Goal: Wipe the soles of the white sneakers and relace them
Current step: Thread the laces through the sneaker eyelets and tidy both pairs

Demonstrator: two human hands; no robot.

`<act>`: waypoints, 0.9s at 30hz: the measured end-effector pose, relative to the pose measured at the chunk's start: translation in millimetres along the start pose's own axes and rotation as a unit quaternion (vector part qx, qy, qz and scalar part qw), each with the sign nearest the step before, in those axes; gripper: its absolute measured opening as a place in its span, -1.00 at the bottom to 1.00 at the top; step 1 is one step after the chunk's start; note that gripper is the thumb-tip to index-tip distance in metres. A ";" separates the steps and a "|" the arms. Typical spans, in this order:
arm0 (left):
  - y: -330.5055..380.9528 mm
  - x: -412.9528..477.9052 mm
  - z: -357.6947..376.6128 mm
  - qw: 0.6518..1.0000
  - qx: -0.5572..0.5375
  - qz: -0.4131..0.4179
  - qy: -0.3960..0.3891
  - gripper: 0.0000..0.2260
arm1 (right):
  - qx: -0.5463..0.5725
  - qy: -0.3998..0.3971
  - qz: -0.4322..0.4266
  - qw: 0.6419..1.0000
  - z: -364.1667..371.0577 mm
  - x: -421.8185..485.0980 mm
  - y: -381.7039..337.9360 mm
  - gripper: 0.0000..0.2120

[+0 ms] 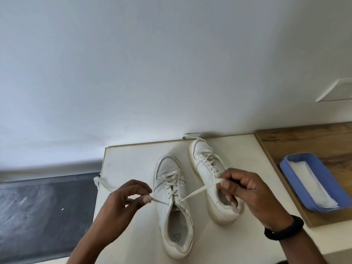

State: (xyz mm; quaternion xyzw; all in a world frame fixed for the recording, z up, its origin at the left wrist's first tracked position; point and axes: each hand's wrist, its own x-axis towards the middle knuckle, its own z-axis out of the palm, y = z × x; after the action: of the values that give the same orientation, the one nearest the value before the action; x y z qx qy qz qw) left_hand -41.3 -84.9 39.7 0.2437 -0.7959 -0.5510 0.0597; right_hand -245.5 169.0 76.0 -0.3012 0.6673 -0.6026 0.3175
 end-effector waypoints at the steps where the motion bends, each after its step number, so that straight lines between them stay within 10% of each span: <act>1: 3.6 -0.4 2.2 0.999 -0.031 -0.009 0.006 -0.86 | 0.018 0.030 -0.016 0.999 1.8 0.6 -1.1 -0.78; 10: 21.3 -1.7 46.9 0.965 -0.246 -0.012 0.091 -0.72 | 0.073 0.120 -0.081 0.987 54.9 2.9 1.6 -0.67; 19: 6.7 1.8 29.6 0.971 -0.082 -0.084 0.206 -0.78 | -0.129 0.231 -0.102 0.959 53.2 2.8 8.0 -0.86; 23: 15.8 -0.9 25.6 0.968 0.032 0.099 0.227 -0.84 | -0.408 0.292 -0.212 0.838 40.7 5.4 8.0 -0.83; 27: 34.4 -8.1 55.4 0.978 0.012 0.195 0.077 -0.81 | -0.340 0.216 -0.264 0.876 66.2 15.5 -12.9 -0.87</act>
State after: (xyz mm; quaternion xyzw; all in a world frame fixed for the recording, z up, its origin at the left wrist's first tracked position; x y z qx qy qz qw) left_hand -65.4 -24.8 51.0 0.1264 -0.8277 -0.4986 0.2244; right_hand -202.8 115.1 83.1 -0.4180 0.7791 -0.4497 -0.1270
